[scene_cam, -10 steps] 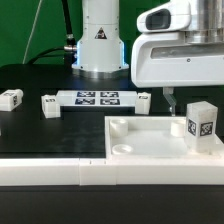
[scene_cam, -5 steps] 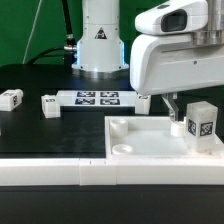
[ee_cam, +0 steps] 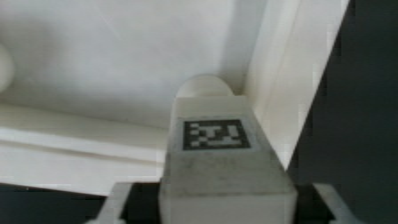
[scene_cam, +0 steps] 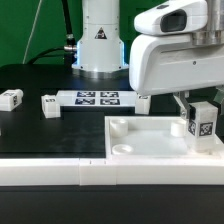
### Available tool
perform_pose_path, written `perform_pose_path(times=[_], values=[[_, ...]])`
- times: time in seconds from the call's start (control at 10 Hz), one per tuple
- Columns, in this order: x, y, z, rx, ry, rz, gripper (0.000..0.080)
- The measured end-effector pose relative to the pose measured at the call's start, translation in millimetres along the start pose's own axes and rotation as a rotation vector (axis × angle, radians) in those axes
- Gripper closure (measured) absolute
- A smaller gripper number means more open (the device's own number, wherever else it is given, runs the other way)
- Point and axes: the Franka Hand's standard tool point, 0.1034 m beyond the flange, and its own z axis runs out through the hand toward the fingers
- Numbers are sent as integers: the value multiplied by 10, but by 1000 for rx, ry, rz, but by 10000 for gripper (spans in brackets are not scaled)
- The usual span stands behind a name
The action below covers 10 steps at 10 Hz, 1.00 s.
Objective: Assemble one leg
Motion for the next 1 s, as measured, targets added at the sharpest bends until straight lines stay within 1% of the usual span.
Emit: perform_pose_path(times=[0.1,0.5,0.6,0.7,1.0], values=[[0,4,1,1,0,18,508],[-1,21,6,-4,7,556,508],[4,37,7,10,11,671,508],[3,43,8,13,10,760,508],[-23,35,13,21,22,1154,507]])
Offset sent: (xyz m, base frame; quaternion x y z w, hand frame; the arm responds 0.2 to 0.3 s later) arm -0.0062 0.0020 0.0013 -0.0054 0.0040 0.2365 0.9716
